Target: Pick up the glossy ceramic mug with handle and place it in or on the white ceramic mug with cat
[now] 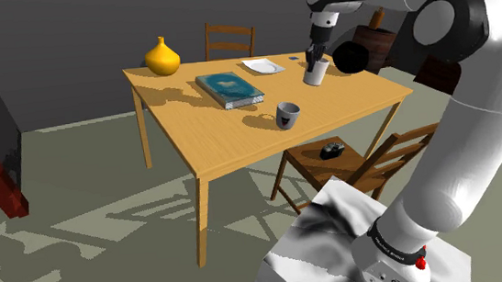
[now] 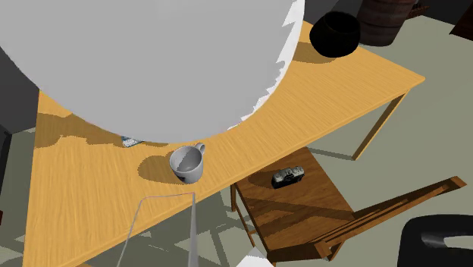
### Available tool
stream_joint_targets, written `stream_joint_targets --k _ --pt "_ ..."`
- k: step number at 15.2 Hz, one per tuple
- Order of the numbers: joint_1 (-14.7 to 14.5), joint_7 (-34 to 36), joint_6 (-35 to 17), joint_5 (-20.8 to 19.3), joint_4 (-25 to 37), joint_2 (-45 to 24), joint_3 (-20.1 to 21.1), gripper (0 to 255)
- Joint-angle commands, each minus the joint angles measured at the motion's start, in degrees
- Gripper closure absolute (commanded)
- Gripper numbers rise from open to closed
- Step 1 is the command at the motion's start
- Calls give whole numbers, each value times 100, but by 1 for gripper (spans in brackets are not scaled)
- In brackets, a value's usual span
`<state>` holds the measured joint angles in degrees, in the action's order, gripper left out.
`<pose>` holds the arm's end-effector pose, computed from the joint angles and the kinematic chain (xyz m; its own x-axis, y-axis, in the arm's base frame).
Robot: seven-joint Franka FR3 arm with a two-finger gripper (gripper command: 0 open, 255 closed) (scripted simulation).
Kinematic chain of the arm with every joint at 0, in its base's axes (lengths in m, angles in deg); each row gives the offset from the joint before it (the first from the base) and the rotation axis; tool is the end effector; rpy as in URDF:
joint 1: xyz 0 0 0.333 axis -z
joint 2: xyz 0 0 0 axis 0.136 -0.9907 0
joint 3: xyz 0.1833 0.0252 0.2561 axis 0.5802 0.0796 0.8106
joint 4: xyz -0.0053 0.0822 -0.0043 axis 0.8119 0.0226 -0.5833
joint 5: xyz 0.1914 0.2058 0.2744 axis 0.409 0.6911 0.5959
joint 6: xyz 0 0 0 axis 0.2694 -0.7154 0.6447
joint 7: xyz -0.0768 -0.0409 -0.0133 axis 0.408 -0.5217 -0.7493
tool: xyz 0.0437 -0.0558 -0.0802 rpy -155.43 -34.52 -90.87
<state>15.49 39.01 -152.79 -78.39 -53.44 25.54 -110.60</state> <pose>0.5251 -0.3197 0.5262 0.9998 -0.0046 -0.0170 -0.0037 -0.9988 0.0485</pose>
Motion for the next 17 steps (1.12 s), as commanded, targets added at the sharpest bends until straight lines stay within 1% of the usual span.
stream_joint_targets --k 1,8,17 --pt "-179 284 20 -98 -152 185 89 255" --pt "-741 1283 82 -411 -769 882 486 255" --pt "-734 1301 -602 -402 -1409 835 485 255"
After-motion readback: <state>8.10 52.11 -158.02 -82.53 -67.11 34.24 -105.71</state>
